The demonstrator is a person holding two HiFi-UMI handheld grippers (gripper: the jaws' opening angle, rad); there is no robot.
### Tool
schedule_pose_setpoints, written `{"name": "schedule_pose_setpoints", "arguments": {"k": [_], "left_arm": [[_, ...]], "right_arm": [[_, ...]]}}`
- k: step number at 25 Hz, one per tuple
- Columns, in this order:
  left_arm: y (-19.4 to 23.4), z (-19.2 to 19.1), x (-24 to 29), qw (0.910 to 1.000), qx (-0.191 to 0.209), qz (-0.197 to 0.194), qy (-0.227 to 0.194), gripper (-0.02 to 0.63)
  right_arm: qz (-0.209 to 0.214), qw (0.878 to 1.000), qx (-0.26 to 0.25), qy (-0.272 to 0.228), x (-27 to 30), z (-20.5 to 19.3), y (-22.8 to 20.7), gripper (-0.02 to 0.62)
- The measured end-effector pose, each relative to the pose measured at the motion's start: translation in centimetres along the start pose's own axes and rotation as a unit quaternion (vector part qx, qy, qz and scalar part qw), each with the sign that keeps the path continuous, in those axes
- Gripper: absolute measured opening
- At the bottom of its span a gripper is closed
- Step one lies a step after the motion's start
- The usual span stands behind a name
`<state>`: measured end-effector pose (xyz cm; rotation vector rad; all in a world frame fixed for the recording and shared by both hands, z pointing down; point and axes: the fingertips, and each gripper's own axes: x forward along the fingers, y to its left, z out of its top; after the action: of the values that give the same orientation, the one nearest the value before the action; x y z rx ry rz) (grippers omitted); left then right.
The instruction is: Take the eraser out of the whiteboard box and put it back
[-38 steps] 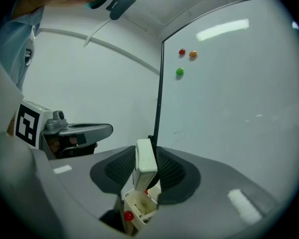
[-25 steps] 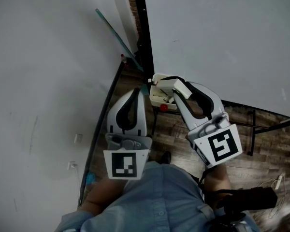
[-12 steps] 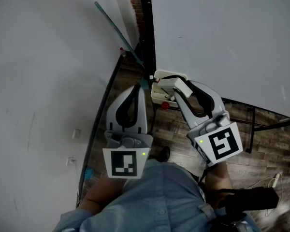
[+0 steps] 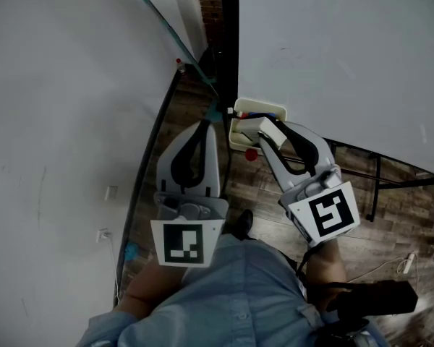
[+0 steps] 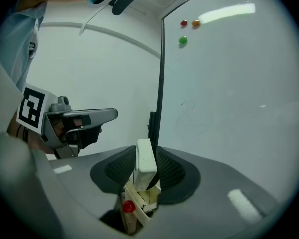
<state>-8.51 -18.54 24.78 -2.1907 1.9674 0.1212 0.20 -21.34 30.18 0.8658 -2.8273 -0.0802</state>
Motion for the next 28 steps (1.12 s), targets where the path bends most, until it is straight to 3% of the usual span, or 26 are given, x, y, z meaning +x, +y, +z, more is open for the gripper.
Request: {"name": "schedule_pose_setpoints", "arguments": {"k": [28], "left_arm": [[2.2,-4.0,2.8,0.9987,-0.021,-0.028,0.039,0.005]], "right_arm": [[0.002,0.995,-0.007,0.099,4.6,-6.7,1.2,0.132]]}}
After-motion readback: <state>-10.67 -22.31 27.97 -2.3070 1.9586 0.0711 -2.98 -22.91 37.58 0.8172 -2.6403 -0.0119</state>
